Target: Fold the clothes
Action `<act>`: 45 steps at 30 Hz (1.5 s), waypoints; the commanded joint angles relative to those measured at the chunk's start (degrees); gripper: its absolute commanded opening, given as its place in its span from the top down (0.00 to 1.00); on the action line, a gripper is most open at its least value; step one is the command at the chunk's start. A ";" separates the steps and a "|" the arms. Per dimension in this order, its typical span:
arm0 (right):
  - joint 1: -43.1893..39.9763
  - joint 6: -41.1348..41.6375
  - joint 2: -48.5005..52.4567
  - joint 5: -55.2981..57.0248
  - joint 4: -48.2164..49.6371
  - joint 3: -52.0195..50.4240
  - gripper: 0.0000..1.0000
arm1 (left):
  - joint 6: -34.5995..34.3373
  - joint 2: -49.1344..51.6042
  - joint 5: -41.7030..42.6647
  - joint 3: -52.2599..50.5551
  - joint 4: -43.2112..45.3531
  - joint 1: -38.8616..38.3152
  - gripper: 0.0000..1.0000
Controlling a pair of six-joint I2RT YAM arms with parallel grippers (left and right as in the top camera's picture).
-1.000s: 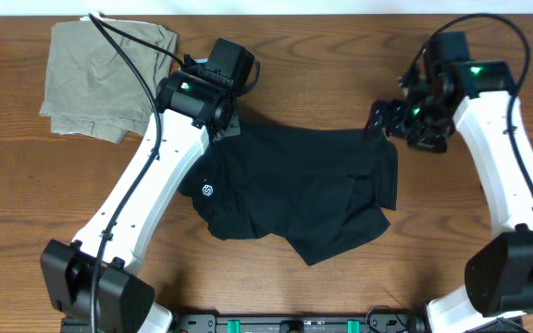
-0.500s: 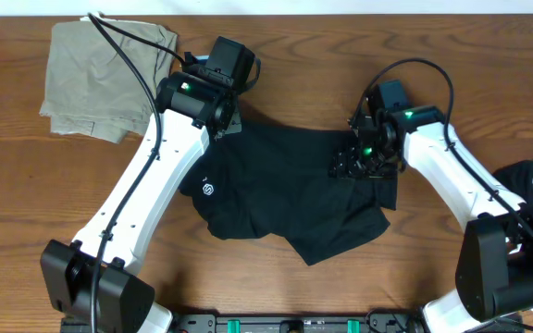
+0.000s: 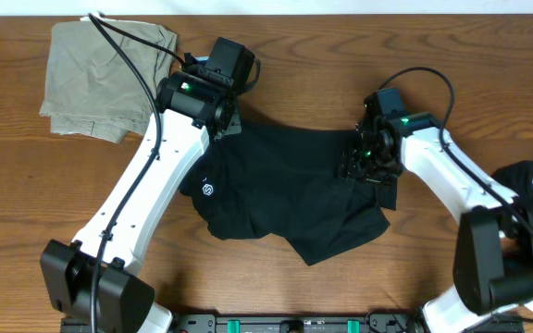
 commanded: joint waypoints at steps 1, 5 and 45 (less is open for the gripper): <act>0.04 1.20 3.45 2.62 1.33 -0.26 0.32 | 0.55 -0.20 -0.70 0.87 -0.09 0.31 0.94; 0.04 0.00 4.55 4.85 4.00 -0.26 0.30 | 0.57 -0.20 -0.70 0.87 -0.11 0.31 0.94; -6.43 1.29 4.59 8.28 10.99 9.88 0.99 | 0.55 -0.15 -0.72 0.39 -0.50 0.31 0.94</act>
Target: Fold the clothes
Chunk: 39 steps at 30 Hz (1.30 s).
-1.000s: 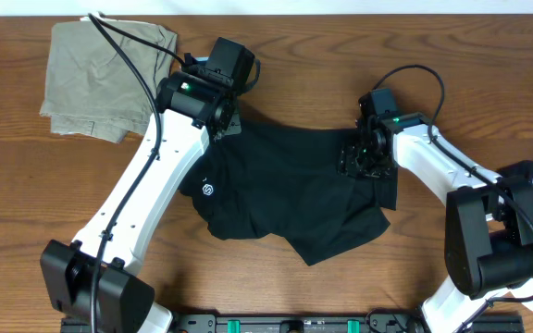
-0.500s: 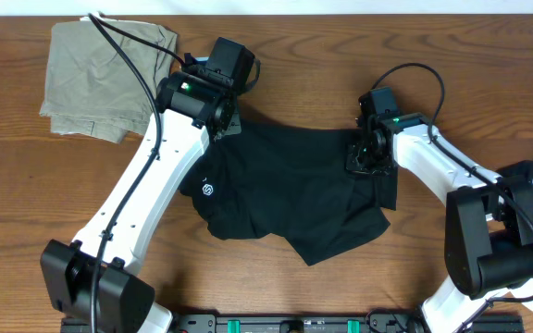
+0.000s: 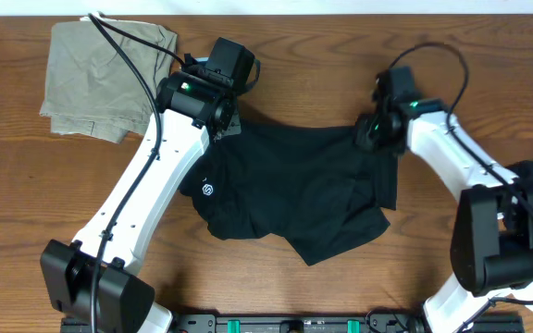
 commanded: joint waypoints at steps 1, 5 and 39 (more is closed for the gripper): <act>-1.97 0.94 0.00 0.59 1.38 2.78 0.99 | 0.55 -0.17 -0.72 0.42 -0.02 0.31 0.94; -2.91 1.18 0.96 0.61 4.87 2.75 0.99 | 0.55 -0.17 -0.72 0.42 0.39 0.31 0.94; 5.79 -10.25 5.84 -11.52 -16.70 10.86 0.18 | 0.55 1.29 -0.72 -0.61 1.42 0.31 0.94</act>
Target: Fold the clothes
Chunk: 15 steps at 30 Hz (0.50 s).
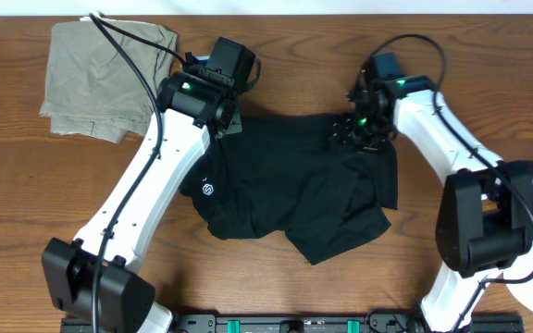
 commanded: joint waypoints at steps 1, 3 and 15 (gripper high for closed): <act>1.99 -2.34 -0.68 0.98 -0.02 -0.24 0.18 | 0.55 0.87 -0.74 -0.37 0.07 0.31 0.94; 2.71 -2.23 -0.68 2.93 0.15 -1.01 0.18 | 0.55 0.87 -0.74 -0.37 0.07 0.31 0.94; 2.78 0.94 -0.68 3.93 3.13 -5.60 0.30 | 0.55 0.87 -0.74 -0.37 0.07 0.31 0.94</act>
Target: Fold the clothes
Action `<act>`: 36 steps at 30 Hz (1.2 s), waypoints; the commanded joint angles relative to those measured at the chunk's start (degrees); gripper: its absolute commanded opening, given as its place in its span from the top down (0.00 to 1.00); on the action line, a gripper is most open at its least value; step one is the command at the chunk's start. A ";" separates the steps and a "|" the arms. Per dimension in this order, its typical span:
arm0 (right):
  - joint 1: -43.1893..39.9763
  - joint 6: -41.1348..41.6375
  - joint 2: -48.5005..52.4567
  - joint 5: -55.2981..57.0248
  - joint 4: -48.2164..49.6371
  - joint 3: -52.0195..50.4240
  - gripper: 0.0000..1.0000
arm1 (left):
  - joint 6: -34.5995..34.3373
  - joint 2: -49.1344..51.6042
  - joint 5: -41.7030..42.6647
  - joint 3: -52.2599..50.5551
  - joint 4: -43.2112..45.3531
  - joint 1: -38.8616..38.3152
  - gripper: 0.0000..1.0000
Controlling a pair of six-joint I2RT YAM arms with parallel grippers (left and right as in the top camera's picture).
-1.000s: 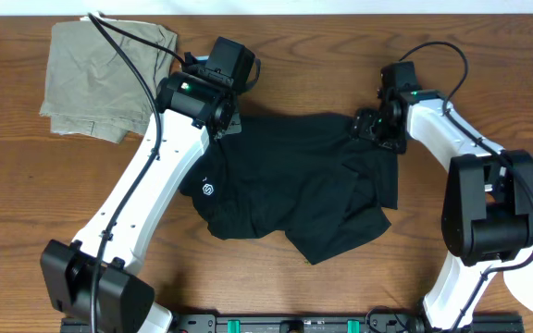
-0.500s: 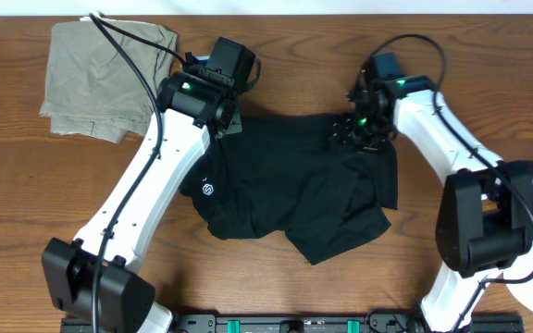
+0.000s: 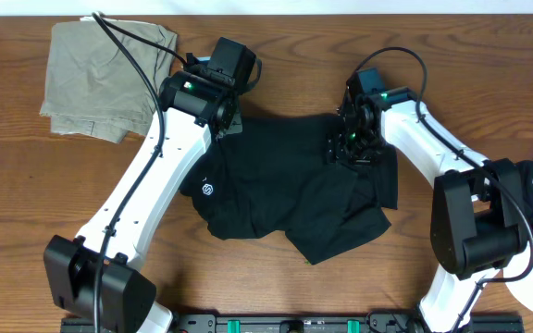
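Note:
A black garment (image 3: 285, 199) with a small white logo lies crumpled in the middle of the table. My left gripper (image 3: 229, 127) rests on its upper left corner; the wrist hides the fingers, so their state does not show. My right gripper (image 3: 343, 151) presses down on the garment's upper right part, apparently shut on a fold of the black cloth. The garment's right side is bunched under it, and a flap hangs toward the lower right.
A folded khaki garment (image 3: 105, 74) lies at the back left corner. More clothing, white and dark, sits at the right edge beside the right arm's base. Cables loop above both arms.
My right gripper has shifted a little left and toward the front over the garment's upper right part, and the cloth there is bunched further inward. The left arm has not moved.
My right gripper first sat on the garment's right side, then at its upper right corner near the edge. After that it was farther left over the top edge, and now farther in again. The left gripper stayed on the upper left corner throughout.

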 commanded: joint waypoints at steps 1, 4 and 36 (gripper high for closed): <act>0.37 0.90 -0.66 -2.05 0.92 -0.57 0.31 | 0.52 0.55 -0.70 -0.28 0.07 0.31 0.94; 0.68 2.78 -0.66 -3.08 1.18 -0.57 0.33 | 0.52 0.55 -0.70 -0.28 0.04 0.31 0.94; 1.55 4.68 1.62 -6.60 11.06 -4.66 0.43 | 0.55 0.55 -0.50 -0.28 0.04 0.31 0.94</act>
